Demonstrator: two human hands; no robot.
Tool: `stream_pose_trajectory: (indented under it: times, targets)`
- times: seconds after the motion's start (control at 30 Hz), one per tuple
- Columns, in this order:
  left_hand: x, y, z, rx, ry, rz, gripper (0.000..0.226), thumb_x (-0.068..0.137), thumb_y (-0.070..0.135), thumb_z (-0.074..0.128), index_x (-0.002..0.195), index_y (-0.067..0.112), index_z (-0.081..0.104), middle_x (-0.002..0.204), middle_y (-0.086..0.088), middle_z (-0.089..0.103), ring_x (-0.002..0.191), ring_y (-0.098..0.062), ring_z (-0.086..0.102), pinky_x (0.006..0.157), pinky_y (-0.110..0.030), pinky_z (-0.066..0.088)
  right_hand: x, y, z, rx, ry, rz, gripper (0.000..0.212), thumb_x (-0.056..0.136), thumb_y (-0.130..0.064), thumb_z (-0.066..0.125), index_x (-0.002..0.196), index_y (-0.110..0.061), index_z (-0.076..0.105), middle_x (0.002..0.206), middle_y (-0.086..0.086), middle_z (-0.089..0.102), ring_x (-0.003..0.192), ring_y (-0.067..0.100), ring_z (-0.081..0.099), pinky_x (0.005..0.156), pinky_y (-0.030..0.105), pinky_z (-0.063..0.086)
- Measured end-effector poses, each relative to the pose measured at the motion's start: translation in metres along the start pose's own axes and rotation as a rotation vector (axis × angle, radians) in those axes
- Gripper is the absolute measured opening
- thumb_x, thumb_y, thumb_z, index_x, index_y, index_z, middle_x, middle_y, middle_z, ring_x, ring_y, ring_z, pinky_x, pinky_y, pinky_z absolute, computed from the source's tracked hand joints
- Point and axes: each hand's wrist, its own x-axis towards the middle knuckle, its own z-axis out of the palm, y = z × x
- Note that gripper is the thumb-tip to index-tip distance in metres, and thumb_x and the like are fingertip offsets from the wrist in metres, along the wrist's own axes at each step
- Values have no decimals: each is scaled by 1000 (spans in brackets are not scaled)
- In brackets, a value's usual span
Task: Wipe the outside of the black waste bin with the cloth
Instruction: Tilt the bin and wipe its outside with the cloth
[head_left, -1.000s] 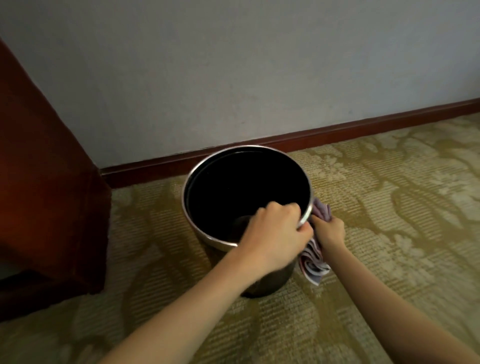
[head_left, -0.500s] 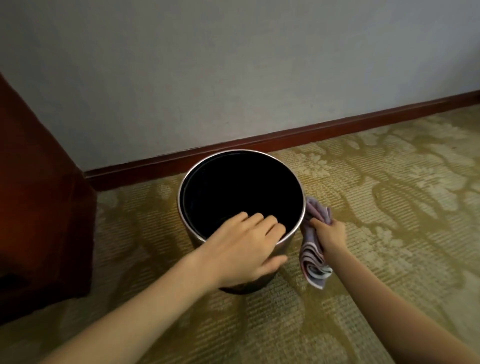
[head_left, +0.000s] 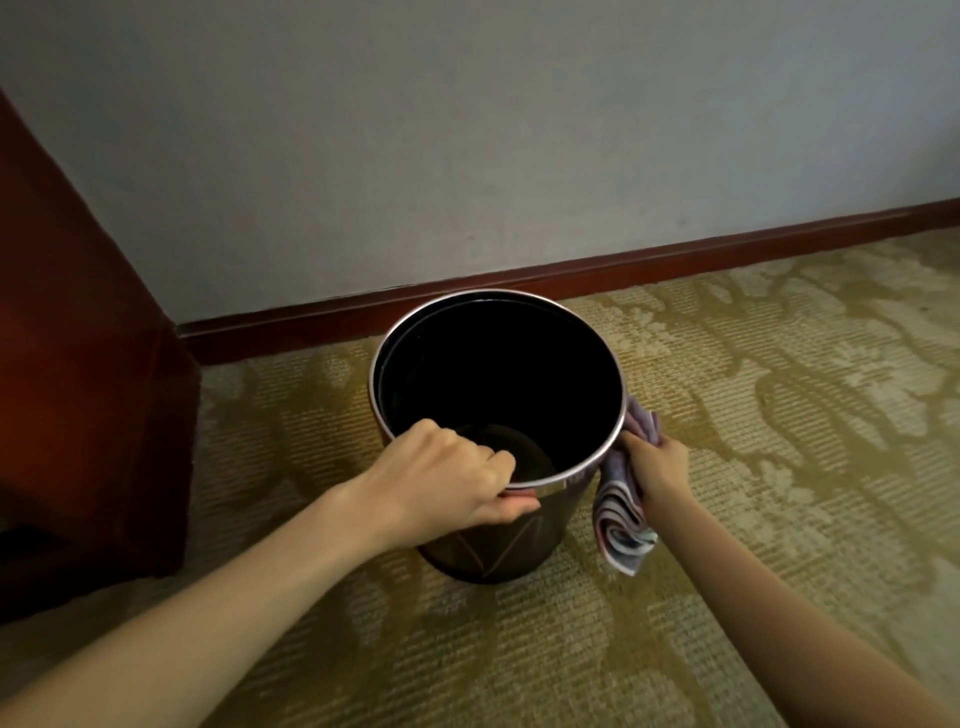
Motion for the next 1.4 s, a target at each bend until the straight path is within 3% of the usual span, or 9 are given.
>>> stream_pose_trajectory:
  times: [0.13, 0.3, 0.43, 0.7, 0.9, 1.07, 1.17, 1.3, 1.4]
  targets:
    - [4, 7, -1, -16, 32, -80, 56, 90, 56, 16, 73, 16, 52, 56, 3, 59, 48, -18, 58, 43, -26, 35, -1, -3, 4, 52, -11, 19, 33, 71, -16, 71, 102, -5, 67, 92, 15, 70, 86, 29, 66, 84, 43, 54]
    - [8, 2, -4, -111, 85, -290, 53, 86, 61, 12, 77, 22, 46, 69, 4, 62, 64, -19, 63, 55, -31, 45, -6, -10, 9, 85, -48, 5, 28, 70, -14, 70, 97, -10, 66, 80, 3, 69, 72, 18, 66, 62, 27, 50]
    - [10, -12, -9, -213, 169, -445, 45, 86, 62, 21, 68, 26, 42, 64, 5, 56, 62, -18, 60, 57, -34, 46, -9, -16, 13, 69, -49, 5, 29, 70, -18, 70, 98, -11, 65, 84, 4, 67, 78, 22, 65, 73, 35, 53]
    - [12, -49, -11, -232, 275, -671, 52, 89, 60, 29, 53, 24, 36, 51, 8, 43, 48, -11, 44, 45, -28, 20, -17, -33, 27, 122, -76, -31, 35, 72, -14, 69, 107, -11, 63, 79, -10, 58, 78, 18, 63, 74, 33, 51]
    - [2, -71, -14, -272, 342, -766, 56, 91, 53, 37, 47, 20, 30, 43, 4, 36, 40, -14, 40, 43, -28, 16, -29, -50, 40, 193, -123, -81, 18, 74, -6, 66, 79, -22, 59, 63, -24, 56, 67, 6, 61, 73, 31, 51]
    - [-8, -82, -19, -373, 377, -827, 56, 93, 49, 38, 50, 12, 35, 47, -3, 38, 47, -25, 42, 46, -34, 24, -38, -69, 48, 220, -208, -122, 16, 73, -6, 65, 84, -17, 66, 69, -9, 72, 71, 14, 70, 63, 28, 53]
    - [-13, -88, -28, -406, 410, -899, 58, 92, 46, 43, 50, 7, 34, 48, -7, 38, 50, -30, 40, 49, -38, 25, -45, -80, 55, 226, -251, -174, 15, 73, -7, 65, 80, -19, 64, 61, -24, 68, 64, 0, 68, 57, 20, 51]
    - [-21, -96, -33, -467, 376, -978, 59, 91, 48, 44, 54, 3, 39, 49, -11, 42, 51, -32, 44, 50, -38, 30, -56, -88, 66, 233, -261, -168, 23, 70, -7, 65, 92, -11, 69, 81, 6, 73, 75, 19, 71, 63, 28, 52]
    - [-21, -103, -33, -485, 327, -976, 52, 91, 46, 45, 58, 9, 29, 45, 0, 33, 45, -24, 35, 48, -33, 25, -67, -86, 75, 206, -248, -163, 24, 71, -8, 65, 95, -9, 67, 87, 11, 72, 80, 24, 70, 66, 31, 53]
